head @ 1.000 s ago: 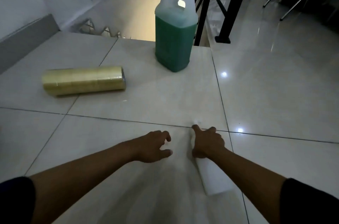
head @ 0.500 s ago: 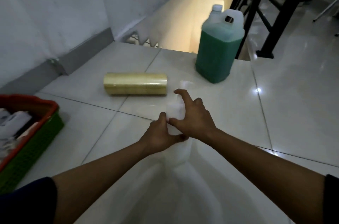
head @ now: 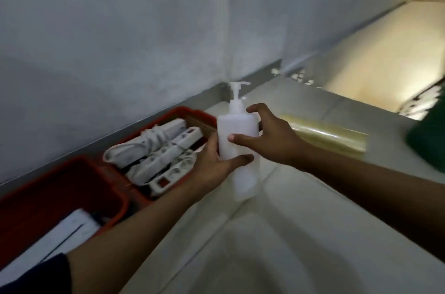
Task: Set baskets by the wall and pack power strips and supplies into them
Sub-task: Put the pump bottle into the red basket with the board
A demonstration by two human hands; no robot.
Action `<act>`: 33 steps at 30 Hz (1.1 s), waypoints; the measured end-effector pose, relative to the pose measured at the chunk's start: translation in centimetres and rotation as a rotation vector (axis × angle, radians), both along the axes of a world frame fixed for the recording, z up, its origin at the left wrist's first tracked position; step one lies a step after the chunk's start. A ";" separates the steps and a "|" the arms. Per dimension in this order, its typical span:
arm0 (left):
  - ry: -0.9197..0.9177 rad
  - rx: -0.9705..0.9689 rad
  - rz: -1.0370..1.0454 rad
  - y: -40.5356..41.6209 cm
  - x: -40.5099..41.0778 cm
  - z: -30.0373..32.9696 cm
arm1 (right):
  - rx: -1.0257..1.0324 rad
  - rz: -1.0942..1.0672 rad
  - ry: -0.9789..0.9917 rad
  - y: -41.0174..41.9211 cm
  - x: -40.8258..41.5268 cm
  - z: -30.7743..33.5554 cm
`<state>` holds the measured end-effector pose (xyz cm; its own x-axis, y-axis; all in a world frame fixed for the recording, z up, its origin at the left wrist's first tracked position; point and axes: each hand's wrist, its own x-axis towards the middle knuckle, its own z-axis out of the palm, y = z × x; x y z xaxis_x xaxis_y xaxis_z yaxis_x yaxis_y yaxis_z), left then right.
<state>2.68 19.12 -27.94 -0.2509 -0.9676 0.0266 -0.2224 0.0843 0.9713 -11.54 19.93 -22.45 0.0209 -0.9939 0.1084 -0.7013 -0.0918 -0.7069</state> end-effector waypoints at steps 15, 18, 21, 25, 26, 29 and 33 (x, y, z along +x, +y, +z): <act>-0.663 -0.070 0.590 2.9 32.8 0.0 | 0.256 0.367 -0.125 -4.2 29.4 -1.2; -0.689 0.002 0.700 3.8 35.8 -1.6 | 0.347 0.485 0.059 -4.1 31.7 -1.9; -0.659 0.125 0.808 4.4 37.5 -3.5 | 0.328 0.571 0.193 -4.3 33.3 -3.0; -0.866 0.165 0.775 5.1 38.1 -5.1 | 0.307 0.711 0.326 -4.2 35.0 -5.5; -0.959 0.149 0.753 5.1 38.0 -5.2 | 0.321 0.732 0.341 -4.1 35.3 -6.2; -1.199 0.088 0.692 4.4 37.4 -5.8 | 0.334 0.782 0.384 -4.2 35.6 -8.4; -1.233 0.198 0.599 2.7 37.0 -8.2 | 0.371 0.866 0.523 -4.6 35.2 -10.7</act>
